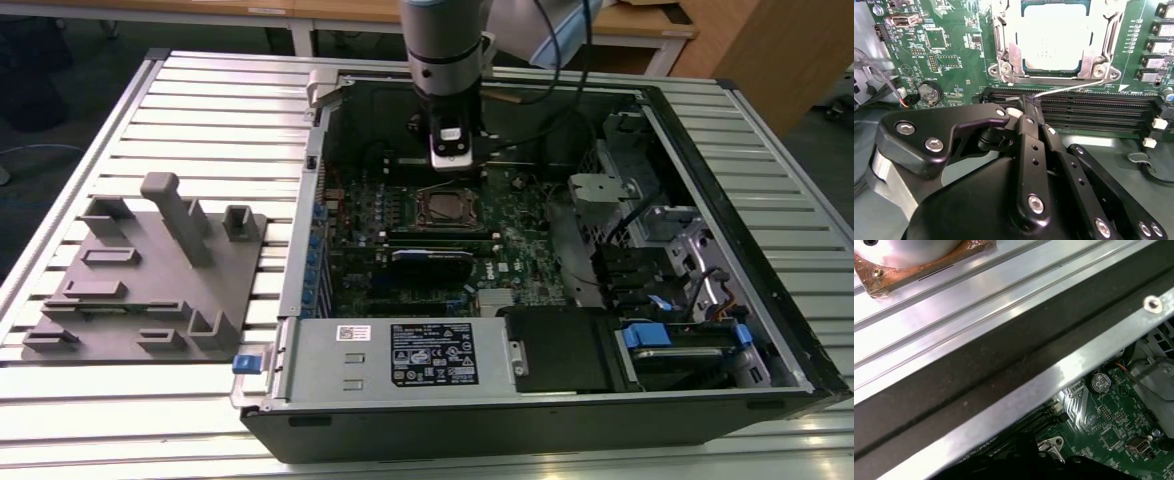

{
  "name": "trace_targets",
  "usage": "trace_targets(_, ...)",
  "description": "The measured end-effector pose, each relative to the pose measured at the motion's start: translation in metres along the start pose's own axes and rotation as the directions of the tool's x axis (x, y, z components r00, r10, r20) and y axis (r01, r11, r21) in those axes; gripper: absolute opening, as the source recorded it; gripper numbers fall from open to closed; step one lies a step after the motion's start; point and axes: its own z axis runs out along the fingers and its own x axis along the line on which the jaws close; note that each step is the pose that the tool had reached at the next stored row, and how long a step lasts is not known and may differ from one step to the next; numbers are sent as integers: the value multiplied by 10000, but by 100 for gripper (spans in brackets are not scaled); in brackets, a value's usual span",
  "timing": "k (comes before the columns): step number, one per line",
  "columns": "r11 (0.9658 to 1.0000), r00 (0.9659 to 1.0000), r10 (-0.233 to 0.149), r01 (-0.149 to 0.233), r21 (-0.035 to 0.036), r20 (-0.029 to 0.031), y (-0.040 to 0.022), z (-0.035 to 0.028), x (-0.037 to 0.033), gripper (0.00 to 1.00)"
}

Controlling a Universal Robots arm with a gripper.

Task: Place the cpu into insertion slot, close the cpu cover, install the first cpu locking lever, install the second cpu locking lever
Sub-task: 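Install the first cpu locking lever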

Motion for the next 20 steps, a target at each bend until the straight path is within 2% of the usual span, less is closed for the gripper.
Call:
trace_targets(7,10000,9999,-27,29,-88,159,-37,41,45,11)
trace_targets(9,10000,9998,-13,15,-91,187,-40,54,47,11)
trace_targets(12,10000,9997,-35,37,-68,262,-45,69,50,11)
trace_targets(16,10000,9996,-43,45,-60,288,-39,74,57,11)
trace_targets(20,10000,9993,-69,69,10,357,-22,79,73,11)
